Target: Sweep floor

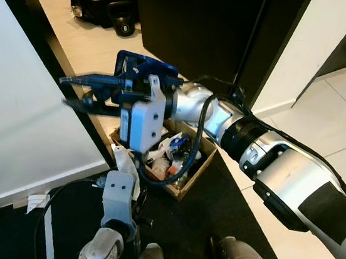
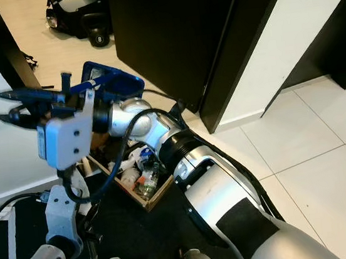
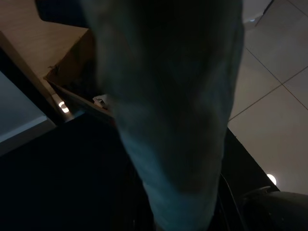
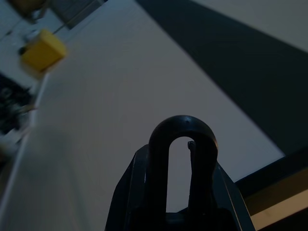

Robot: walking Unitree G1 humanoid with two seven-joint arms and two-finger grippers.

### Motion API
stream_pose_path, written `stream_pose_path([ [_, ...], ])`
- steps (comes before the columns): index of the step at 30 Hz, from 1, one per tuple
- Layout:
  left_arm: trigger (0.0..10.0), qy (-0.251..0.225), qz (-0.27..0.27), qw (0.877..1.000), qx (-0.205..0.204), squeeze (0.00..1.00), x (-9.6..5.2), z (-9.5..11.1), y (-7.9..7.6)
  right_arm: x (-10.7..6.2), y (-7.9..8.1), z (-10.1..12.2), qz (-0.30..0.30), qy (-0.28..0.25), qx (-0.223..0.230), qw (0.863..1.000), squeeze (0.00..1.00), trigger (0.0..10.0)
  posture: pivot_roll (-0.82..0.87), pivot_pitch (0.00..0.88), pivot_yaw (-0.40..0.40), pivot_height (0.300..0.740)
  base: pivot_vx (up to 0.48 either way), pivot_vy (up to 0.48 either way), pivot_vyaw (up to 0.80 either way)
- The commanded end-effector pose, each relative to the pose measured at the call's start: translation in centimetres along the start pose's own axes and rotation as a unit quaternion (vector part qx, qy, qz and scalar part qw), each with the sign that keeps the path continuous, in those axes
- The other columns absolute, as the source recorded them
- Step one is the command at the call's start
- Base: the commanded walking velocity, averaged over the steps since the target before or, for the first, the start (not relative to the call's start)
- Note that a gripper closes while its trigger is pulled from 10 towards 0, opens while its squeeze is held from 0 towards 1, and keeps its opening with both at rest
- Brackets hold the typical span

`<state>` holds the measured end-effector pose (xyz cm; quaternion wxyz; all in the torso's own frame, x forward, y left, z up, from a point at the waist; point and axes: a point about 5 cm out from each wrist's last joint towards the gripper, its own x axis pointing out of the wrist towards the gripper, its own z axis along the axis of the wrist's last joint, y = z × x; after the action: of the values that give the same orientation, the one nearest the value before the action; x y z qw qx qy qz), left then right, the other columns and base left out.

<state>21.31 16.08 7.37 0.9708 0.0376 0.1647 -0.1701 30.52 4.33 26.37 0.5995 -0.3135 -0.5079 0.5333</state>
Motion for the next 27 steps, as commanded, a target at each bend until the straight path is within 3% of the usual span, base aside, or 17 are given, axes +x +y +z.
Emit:
stream_pose_path([
  [1, 10.0, 0.005, -0.044, 0.998, -0.041, 0.0, 0.4, -0.7, -2.2, 0.1, 0.1, 0.6, 0.024, -0.024, -0.023, 0.999, 0.0, 10.0, 0.18, 0.157, -0.127, 0.74, 0.0, 0.0, 0.0],
  [7, 10.0, 0.003, -0.047, 0.998, -0.039, 0.0, 0.8, -0.6, -2.4, -0.4, 2.8, 1.0, 0.077, -0.044, -0.022, 0.996, 0.0, 10.0, 0.17, 0.159, -0.12, 0.74, 0.0, 0.0, 0.0],
  [10, 10.0, 0.003, -0.046, 0.998, -0.038, 0.0, 1.0, -0.6, -2.3, -1.0, 4.1, 0.6, 0.088, -0.026, -0.006, 0.996, 0.0, 10.0, 0.16, 0.155, -0.117, 0.74, 0.0, 0.0, 0.0],
  [12, 10.0, 0.005, -0.047, 0.998, -0.036, 0.0, 1.2, -0.7, -2.3, -1.8, 6.1, 0.8, 0.135, -0.029, -0.008, 0.99, 0.0, 10.0, 0.16, 0.159, -0.117, 0.74, 0.0, 0.0, 0.0],
  [16, 10.0, 0.003, -0.051, 0.998, -0.034, 0.0, 1.3, -0.6, -2.4, -1.9, 5.5, 0.5, 0.129, -0.019, -0.016, 0.991, 0.0, 10.0, 0.16, 0.161, -0.115, 0.74, 0.0, 0.0, 0.0],
  [19, 10.0, 0.001, -0.048, 0.998, -0.035, 0.0, 1.5, -0.5, -2.2, -1.3, 1.7, -0.2, 0.084, 0.015, -0.049, 0.995, 0.0, 10.0, 0.15, 0.159, -0.112, 0.74, 0.0, 0.0, 0.0],
  [21, 10.0, 0.001, -0.048, 0.998, -0.034, 0.0, 1.5, -0.5, -2.2, -1.3, 2.0, -0.1, 0.087, 0.011, -0.043, 0.995, 0.0, 10.0, 0.15, 0.157, -0.112, 0.74, 0.0, 0.0, 0.0],
  [22, 10.0, 0.001, -0.049, 0.998, -0.033, 0.0, 1.6, -0.5, -2.3, -1.7, 5.0, 0.5, 0.126, -0.016, -0.021, 0.992, 0.0, 10.0, 0.16, 0.158, -0.114, 0.74, 0.0, 0.0, 0.0],
  [23, 10.0, 0.001, -0.049, 0.998, -0.033, 0.0, 1.6, -0.5, -2.3, -1.7, 5.0, 0.5, 0.126, -0.016, -0.021, 0.992, 0.0, 10.0, 0.16, 0.158, -0.114, 0.74, 0.0, 0.0, 0.0],
  [25, 10.0, 0.0, -0.048, 0.998, -0.033, 0.0, 1.6, -0.4, -2.3, -2.0, 6.7, 0.9, 0.144, -0.031, -0.009, 0.989, 0.0, 10.0, 0.16, 0.161, -0.113, 0.74, 0.0, 0.0, 0.0],
  [26, 10.0, -0.001, -0.047, 0.998, -0.034, 0.0, 1.6, -0.4, -2.2, -1.9, 5.6, 0.5, 0.128, -0.016, -0.018, 0.991, 0.0, 10.0, 0.16, 0.163, -0.112, 0.74, 0.0, 0.0, 0.0],
  [27, 10.0, -0.001, -0.047, 0.998, -0.034, 0.0, 1.6, -0.4, -2.2, -1.9, 5.6, 0.5, 0.128, -0.016, -0.018, 0.991, 0.0, 10.0, 0.16, 0.163, -0.112, 0.74, 0.0, 0.0, 0.0],
])
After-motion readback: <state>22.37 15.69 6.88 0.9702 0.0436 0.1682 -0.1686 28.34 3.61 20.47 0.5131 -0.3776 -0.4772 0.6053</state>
